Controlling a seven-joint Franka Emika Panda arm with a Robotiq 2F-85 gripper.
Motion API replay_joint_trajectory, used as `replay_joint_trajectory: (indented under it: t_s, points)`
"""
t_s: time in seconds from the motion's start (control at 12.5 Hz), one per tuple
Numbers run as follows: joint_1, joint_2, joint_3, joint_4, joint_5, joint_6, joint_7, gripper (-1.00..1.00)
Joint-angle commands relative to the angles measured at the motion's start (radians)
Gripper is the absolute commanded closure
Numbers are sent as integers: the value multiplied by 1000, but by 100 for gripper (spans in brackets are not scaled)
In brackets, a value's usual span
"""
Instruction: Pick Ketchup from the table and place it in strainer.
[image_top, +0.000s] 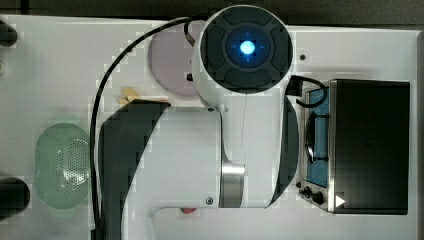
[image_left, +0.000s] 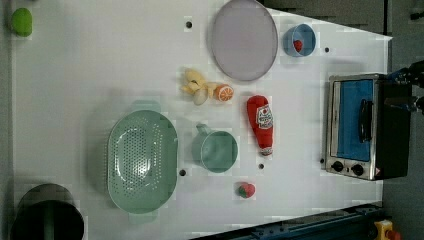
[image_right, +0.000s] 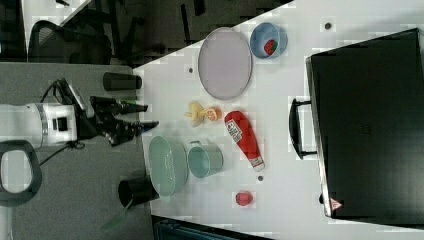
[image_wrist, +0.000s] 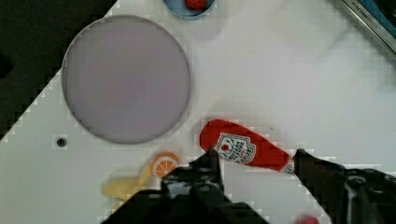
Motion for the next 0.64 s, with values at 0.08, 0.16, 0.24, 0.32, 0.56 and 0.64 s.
replay_joint_trajectory:
  t_s: [0.08,0.16,0.24,0.32,0.56,0.64]
  points:
    - [-101,-196,42,-109,18,-118,-92,-59]
    - [-101,-193,43,-112,18,-117,-92,-80]
    - [-100,-188,46,-116,18,-115,-95,-100]
    - [-99,-178,51,-125,18,-112,-102,-100]
    - [-97,-120,76,-169,18,-103,-143,-100]
    - [-95,-95,86,-191,18,-83,-181,-100]
